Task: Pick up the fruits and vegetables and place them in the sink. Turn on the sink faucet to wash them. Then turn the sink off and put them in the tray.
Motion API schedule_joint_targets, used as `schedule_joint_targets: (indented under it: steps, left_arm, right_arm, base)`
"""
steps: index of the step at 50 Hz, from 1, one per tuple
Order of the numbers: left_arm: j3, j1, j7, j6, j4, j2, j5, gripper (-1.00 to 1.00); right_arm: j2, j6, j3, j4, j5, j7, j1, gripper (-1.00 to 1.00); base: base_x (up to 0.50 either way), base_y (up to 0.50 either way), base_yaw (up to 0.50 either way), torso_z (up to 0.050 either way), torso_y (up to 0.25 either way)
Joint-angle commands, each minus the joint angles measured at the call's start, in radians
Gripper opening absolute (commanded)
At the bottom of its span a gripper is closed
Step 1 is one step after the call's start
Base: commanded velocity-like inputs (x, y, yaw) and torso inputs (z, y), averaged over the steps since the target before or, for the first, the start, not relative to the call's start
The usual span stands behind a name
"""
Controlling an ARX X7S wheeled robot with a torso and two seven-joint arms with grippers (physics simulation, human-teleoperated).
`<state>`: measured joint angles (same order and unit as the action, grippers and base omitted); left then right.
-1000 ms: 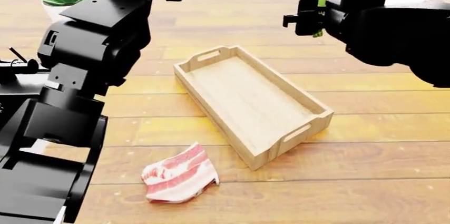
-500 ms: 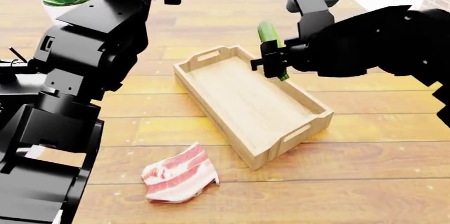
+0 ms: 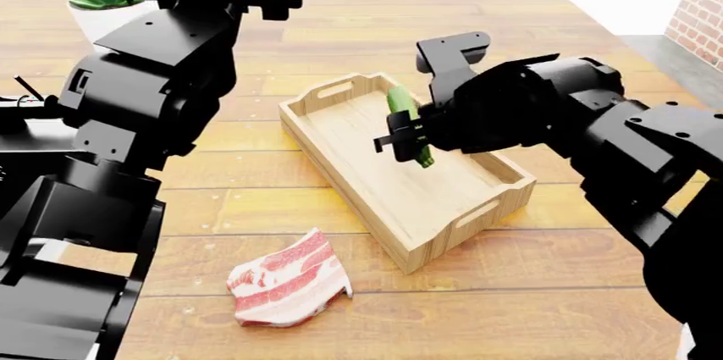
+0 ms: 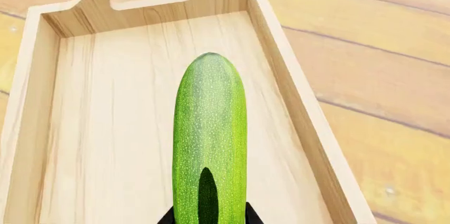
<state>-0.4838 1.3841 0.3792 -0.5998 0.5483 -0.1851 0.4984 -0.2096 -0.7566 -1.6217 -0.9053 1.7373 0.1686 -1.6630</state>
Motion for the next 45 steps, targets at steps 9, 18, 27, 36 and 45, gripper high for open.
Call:
schedule_joint_targets:
  steps: [9, 18, 27, 36, 45]
  left_arm:
    - [-0.001, -0.003, 0.006, 0.015, 0.007, -0.001, 0.005, -1.0]
    - [-0.004, -0.005, 0.011, 0.01, 0.0, -0.001, 0.009, -1.0]
    - [-0.008, -0.005, 0.01, 0.019, 0.011, 0.004, 0.007, -1.0]
    - [-0.01, -0.007, 0.009, 0.019, 0.009, 0.001, 0.011, -1.0]
    - [-0.021, -0.019, 0.004, -0.011, -0.026, 0.001, 0.026, -1.0]
  right_arm:
    - [0.167, -0.095, -0.107, -0.278, -0.106, -0.162, 0.055, -1.0]
    - [0.162, -0.106, -0.104, -0.25, -0.113, -0.159, 0.051, 1.0]
    - [0.085, -0.096, -0.057, -0.125, -0.074, -0.059, 0.018, 1.0]
    - [0.023, -0.083, -0.007, -0.03, -0.036, 0.045, -0.041, 1.0]
    - [-0.091, -0.047, 0.067, 0.151, 0.013, 0.218, -0.126, 1.0]
  base:
    - [0.0, 0.0, 0.0, 0.0, 0.0]
    - [0.0, 0.0, 0.0, 0.0, 0.0]
    - [0.0, 0.0, 0.0, 0.0, 0.0]
    - [0.0, 0.0, 0.0, 0.0, 0.0]
    - [0.0, 0.0, 0.0, 0.0, 0.001]
